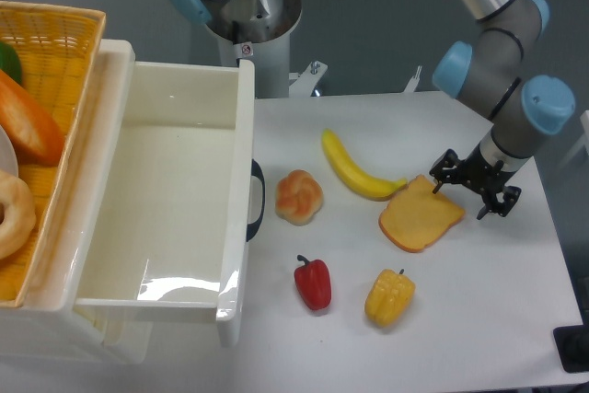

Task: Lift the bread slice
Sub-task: 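Move the gripper over the toast bread slice and lower it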

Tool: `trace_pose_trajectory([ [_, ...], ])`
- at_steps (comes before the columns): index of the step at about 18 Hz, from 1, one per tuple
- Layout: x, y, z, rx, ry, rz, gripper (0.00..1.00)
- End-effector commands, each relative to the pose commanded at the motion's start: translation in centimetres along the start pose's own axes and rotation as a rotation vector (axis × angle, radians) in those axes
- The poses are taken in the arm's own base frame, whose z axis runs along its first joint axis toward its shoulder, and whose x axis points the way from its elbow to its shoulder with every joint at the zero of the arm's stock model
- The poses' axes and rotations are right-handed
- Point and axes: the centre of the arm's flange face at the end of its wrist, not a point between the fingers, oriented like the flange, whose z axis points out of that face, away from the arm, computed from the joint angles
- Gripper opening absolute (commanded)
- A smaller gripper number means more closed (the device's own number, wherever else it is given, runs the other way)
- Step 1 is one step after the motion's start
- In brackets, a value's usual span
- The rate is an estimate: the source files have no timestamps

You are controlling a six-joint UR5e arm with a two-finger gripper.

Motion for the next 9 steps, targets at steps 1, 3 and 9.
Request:
trace_pose_trajectory([
  [1, 0.0, 0.0, 0.0, 0.0, 0.0, -0.003, 0.98],
  [3, 0.0, -0.02, 0.0, 0.002, 0.0, -0.006, 0.98],
  [9, 0.05, -0.3, 0.1, 0.001, 0.002, -0.002, 0.88],
])
